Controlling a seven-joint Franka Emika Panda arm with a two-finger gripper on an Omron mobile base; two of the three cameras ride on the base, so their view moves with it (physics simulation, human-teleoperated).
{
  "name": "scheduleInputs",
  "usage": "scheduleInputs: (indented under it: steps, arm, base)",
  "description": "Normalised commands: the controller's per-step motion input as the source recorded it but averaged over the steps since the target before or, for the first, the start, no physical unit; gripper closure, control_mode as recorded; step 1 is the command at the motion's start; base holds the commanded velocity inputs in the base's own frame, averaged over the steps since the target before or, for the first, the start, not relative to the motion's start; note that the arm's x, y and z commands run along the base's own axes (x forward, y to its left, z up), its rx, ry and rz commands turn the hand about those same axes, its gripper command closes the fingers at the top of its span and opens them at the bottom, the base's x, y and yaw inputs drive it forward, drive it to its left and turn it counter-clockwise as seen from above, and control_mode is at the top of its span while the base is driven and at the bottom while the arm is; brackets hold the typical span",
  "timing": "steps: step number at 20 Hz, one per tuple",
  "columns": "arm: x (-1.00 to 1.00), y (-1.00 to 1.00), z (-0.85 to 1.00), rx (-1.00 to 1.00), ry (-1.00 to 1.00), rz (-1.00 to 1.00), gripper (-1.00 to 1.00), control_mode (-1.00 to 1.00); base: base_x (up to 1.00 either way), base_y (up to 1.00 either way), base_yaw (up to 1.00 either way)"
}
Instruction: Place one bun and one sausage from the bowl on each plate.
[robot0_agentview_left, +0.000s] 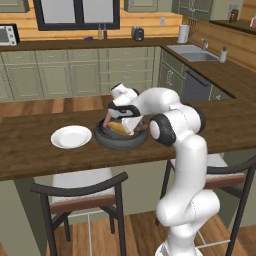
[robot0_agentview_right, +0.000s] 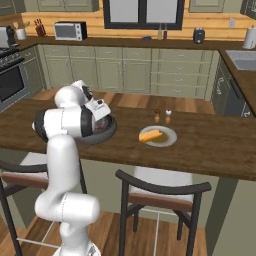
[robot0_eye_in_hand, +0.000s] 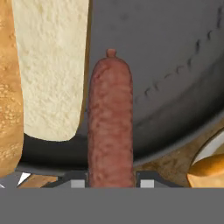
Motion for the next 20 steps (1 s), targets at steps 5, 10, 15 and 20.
scheduleInputs:
  steps: [5,10,15,20]
  arm:
    - [-0.11,-0.14,-0.33,0.0,0.14,0.03,1.0,-1.0]
    - [-0.59,-0.31,0.33,0.04,-0.04,0.03,1.0,-1.0]
    - [-0.65,-0.76,0.8,0.13,-0.12,0.0,1.0,-1.0]
    - [-0.06,-1.0,0.19,0.19,-0.15,-0.1,1.0,-1.0]
  base:
    - [0.0,0.0,0.0]
    - [0.0,0.0,0.0]
    - [0.0,0.0,0.0]
    - [0.0,0.0,0.0]
